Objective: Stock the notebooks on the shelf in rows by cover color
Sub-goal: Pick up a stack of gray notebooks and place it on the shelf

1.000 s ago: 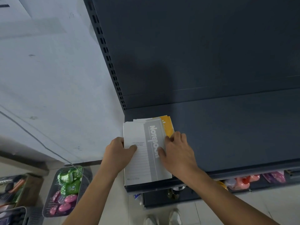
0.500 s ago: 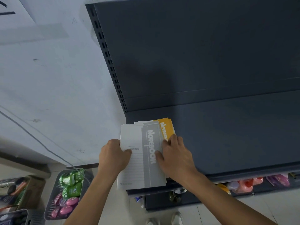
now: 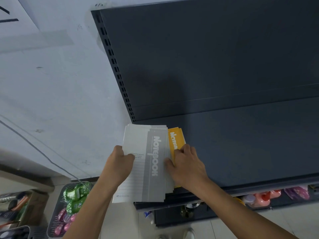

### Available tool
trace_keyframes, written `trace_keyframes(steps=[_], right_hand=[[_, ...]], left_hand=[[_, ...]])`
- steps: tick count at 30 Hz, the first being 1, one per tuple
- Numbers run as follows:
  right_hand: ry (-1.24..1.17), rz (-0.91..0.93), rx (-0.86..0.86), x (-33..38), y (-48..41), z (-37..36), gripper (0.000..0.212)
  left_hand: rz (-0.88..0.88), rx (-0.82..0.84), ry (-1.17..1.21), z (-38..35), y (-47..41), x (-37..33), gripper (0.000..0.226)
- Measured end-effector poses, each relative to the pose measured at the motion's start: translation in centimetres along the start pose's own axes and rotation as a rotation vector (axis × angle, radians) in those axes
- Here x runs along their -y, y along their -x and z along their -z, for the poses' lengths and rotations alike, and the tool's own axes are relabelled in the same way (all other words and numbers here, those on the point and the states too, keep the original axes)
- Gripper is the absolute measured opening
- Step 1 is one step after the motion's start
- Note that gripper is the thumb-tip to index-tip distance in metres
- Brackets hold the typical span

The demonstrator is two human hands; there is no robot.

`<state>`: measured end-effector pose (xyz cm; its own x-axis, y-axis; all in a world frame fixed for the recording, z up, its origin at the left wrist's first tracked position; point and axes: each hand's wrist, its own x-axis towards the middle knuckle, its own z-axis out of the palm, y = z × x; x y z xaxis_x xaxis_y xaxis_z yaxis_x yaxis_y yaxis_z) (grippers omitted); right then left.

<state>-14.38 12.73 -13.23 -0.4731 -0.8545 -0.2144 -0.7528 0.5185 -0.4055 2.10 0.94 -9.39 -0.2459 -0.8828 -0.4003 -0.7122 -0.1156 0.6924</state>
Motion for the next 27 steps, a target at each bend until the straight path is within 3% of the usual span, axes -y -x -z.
trace_keyframes(steps=[3, 8, 14, 19, 27], right_hand=[[-0.114, -0.01, -0.014, 0.1, -0.2, 0.1, 0.045], [-0.59, -0.086, -0.07, 0.2, 0.3, 1.8, 0.041], [-0.432, -0.269, -0.149, -3.2, 2.0, 5.3, 0.032], [-0.438, -0.374, -0.268, -7.7, 4.9, 8.2, 0.028], [-0.357, -0.501, -0.361, -15.4, 9.7, 11.7, 0.048]], left_hand=[[-0.004, 0.091, 0.153, 0.4, -0.1, 0.4, 0.026], [-0.12, 0.121, 0.194, -1.3, 0.7, -1.2, 0.026], [-0.404, 0.052, -0.231, -5.6, 0.7, -5.2, 0.039], [-0.574, 0.095, -0.255, -10.1, 2.4, -8.6, 0.05], [-0.79, 0.164, -0.391, -17.6, 7.1, -15.1, 0.049]])
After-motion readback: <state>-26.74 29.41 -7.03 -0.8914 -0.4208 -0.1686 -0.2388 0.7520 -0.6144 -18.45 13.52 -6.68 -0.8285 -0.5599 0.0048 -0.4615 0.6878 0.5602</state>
